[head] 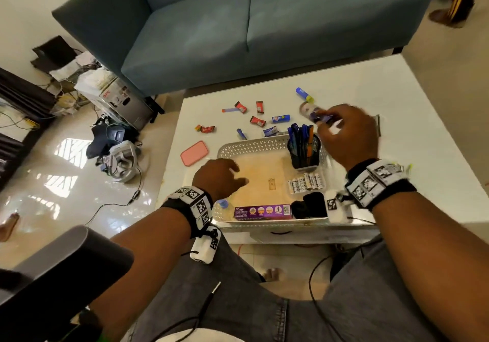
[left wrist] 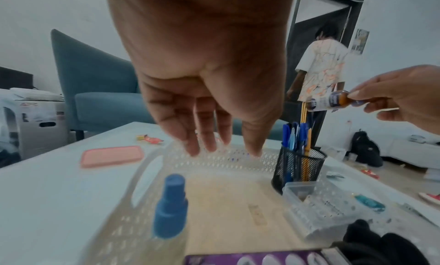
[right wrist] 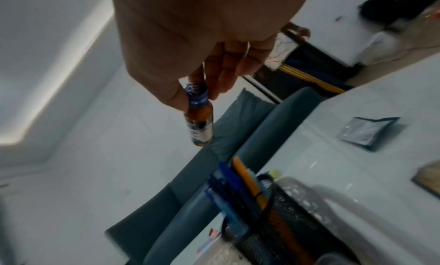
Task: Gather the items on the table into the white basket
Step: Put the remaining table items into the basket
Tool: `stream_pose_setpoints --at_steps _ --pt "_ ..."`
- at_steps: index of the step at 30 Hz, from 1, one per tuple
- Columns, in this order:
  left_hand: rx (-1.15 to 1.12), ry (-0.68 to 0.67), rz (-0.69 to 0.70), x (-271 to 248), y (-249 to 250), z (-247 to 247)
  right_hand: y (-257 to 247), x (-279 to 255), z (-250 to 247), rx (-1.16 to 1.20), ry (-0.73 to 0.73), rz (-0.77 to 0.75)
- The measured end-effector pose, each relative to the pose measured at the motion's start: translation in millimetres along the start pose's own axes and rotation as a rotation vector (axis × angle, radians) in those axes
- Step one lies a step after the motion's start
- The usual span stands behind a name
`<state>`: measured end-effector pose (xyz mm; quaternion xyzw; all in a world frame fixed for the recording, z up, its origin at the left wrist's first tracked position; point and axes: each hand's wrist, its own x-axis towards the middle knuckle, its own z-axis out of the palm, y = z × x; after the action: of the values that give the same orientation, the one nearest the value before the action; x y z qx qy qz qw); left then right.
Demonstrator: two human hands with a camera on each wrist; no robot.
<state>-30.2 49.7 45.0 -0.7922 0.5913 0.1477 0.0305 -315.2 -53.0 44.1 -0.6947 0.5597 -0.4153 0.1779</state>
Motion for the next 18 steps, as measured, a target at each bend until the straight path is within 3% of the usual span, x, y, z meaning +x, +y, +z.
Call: stream_pose_setpoints --at_steps 5,10,12,18 --pt "-0.259 0.269 0.337 -9.8 33.1 -16.7 -55.0 -38.4 29.2 0.028 -0.292 -0.305" --pt "-0.132 0.264 0.441 -15.2 39.5 -16.3 -69.9 -60.2 51.6 0.100 -0.450 -0.391" --pt "-0.105 0.209 0.402 -11.1 34.1 -16.3 -65.6 -58.2 53.8 0.105 -0.462 -0.359" --pt "-0.136 -0.024 -0.017 22.3 -13.1 -9.5 -41.6 -44.0 54.3 0.048 -0.490 -0.170"
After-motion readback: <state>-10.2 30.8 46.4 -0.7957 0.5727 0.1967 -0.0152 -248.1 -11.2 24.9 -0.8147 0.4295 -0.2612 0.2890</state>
